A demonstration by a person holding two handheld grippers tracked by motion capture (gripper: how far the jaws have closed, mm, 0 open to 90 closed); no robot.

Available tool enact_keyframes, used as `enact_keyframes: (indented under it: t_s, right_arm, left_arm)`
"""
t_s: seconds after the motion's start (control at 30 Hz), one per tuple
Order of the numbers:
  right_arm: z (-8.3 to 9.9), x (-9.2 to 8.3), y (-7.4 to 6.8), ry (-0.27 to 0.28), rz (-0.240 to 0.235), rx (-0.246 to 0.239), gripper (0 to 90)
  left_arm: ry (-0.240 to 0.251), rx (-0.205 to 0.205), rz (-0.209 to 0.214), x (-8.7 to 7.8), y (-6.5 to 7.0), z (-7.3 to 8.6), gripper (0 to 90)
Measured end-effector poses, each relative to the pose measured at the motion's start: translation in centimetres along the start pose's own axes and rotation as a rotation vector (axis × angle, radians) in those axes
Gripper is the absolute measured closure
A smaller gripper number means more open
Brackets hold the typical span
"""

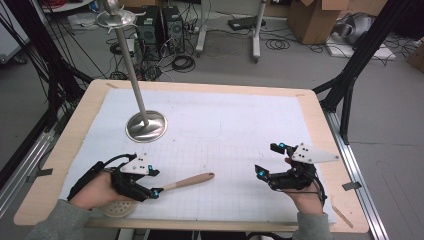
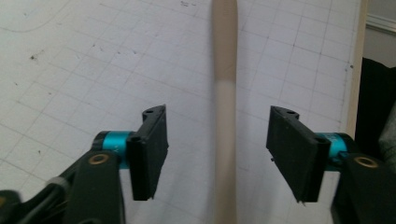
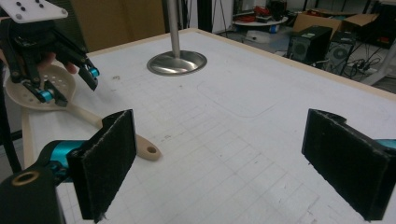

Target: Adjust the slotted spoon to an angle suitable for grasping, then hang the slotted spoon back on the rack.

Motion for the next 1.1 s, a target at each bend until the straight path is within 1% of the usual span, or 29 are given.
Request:
enact_keyframes:
  t_s: [0.07, 0.1, 0.17, 0.27, 0.33, 0.43, 0.5, 0.6, 0.63, 0.7, 0.8, 0.87, 0.97, 1.1]
  right_arm:
    - [0.0, 0.0, 0.0, -0.003, 0.0, -0.001, 9.4]
    - [0.0, 0.1, 0.0, -0.002, -0.001, -0.001, 9.4]
    - [0.0, 0.1, 0.0, -0.002, -0.002, -0.003, 9.4]
    - [0.0, 0.0, 0.0, -0.001, -0.002, -0.004, 9.4]
    - [0.0, 0.0, 0.0, -0.001, -0.003, -0.001, 9.4]
    - [0.0, 0.0, 0.0, -0.005, -0.002, 0.002, 9.4]
    - [0.0, 0.0, 0.0, -0.004, -0.003, -0.002, 9.4]
    - [0.0, 0.0, 0.0, -0.003, -0.004, -0.003, 9.4]
    - [0.0, 0.0, 0.0, -0.002, -0.003, 0.0, 9.4]
    - [0.0, 0.0, 0.0, 0.002, -0.005, 0.0, 9.4]
    - [0.0, -0.1, 0.0, -0.001, -0.006, 0.003, 9.4]
    - [0.0, 0.0, 0.0, 0.002, -0.004, -0.006, 9.5]
    - [0.0, 0.0, -0.1, -0.002, -0.008, -0.004, 9.4]
    - [0.0, 0.0, -0.1, -0.004, -0.008, -0.004, 9.4]
  left_arm:
    - [0.007, 0.022, -0.016, -0.1, 0.1, 0.2, 29.7]
    - [-0.003, 0.019, -0.018, -0.1, 0.0, 0.3, 23.6]
    - [-0.009, 0.01, -0.024, -0.2, 0.1, 0.4, 21.7]
    - [-0.016, 0.003, -0.018, -0.2, 0.3, 0.6, 19.4]
    - [-0.016, 0.003, -0.024, -0.2, 0.4, 0.5, 19.3]
    - [-0.022, -0.012, -0.017, -0.1, 0.5, 0.4, 19.4]
    - [-0.034, -0.005, -0.019, 0.0, 0.5, 0.5, 20.1]
    - [-0.049, -0.01, -0.018, 0.3, 0.5, 0.6, 20.8]
    - [-0.052, -0.005, -0.022, 0.4, 0.5, 0.6, 21.0]
    - [-0.061, -0.011, -0.018, 0.4, 0.5, 0.7, 22.0]
    - [-0.083, 0.003, -0.016, 0.6, 0.6, 0.8, 22.6]
    - [-0.097, 0.016, -0.009, 0.7, 0.6, 0.9, 23.4]
    - [-0.108, 0.023, -0.013, 0.9, 0.5, 0.9, 24.6]
    - [-0.136, 0.008, -0.001, 1.2, 0.4, 0.9, 27.6]
Point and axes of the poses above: each handheld gripper's, and its own axes: x roughly forward along the jaws, z roughly out of its underside, y roughly to its right, the point moved 1 cm from there along x, roughly forward along the jaws, and after that the axes turned 9 degrees about -z, right-handed, at the moved point
